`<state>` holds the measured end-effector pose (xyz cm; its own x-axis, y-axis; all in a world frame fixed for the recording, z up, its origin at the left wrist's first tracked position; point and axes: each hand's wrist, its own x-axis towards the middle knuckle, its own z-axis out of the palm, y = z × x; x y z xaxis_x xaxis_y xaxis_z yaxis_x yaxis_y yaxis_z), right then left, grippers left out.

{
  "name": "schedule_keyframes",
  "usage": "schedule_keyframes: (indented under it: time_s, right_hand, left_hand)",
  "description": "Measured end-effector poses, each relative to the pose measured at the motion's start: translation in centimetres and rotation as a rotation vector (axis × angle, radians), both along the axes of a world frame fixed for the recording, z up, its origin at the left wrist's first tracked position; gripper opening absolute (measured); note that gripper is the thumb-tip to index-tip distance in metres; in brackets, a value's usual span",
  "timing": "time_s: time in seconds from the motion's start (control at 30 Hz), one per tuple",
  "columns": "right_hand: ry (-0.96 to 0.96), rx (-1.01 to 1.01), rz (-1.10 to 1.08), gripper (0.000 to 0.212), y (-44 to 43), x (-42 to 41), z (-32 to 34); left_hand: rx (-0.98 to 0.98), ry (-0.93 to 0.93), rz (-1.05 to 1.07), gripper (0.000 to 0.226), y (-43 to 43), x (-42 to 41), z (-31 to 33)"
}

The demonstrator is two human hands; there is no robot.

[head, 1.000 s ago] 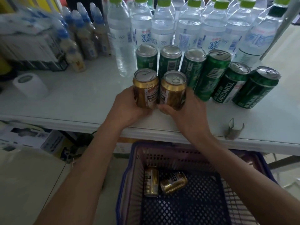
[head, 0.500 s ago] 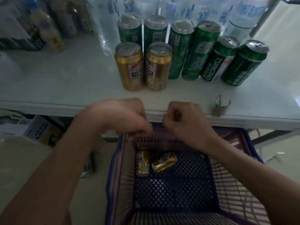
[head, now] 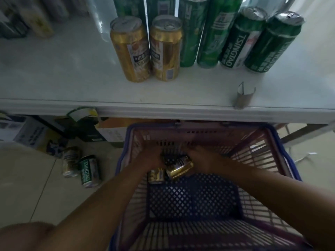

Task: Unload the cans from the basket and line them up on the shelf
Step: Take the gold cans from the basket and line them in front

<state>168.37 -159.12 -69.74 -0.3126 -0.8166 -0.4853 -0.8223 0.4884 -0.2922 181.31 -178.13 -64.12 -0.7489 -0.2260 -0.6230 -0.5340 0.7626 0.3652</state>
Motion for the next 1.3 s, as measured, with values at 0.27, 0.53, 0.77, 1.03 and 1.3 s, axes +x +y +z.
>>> schedule_keyframes:
  time_s: [0.27, 0.53, 0.77, 1.03, 1.3]
  right_hand:
    - [0.164, 0.121, 0.162, 0.094, 0.1, 1.9, -2.3]
    - [-0.072, 0.178, -0.112, 0.097, 1.8, 2.7, -2.8]
    - [-0.256, -0.119, -0.333, 0.054, 4.5, 1.2, 5.8]
    - [-0.333, -0.559, -0.671, 0.073, 7.7, 2.0, 14.7]
    - [-0.432, -0.974, -0.611, 0.07, 6.7, 2.3, 21.1]
  left_hand:
    - [-0.113, 0.042, 0.25, 0.03, 3.1, 1.7, -8.2]
    - [-0.051, 0.005, 0.299, 0.048, 3.6, 0.3, -8.4]
    - [0.095, 0.005, 0.461, 0.09, 3.5, 0.5, -9.1]
    - [0.154, 0.036, 0.344, 0.074, 3.0, 1.7, -6.9]
    - [0.089, 0.008, 0.062, 0.064, 2.1, 0.8, 1.4]
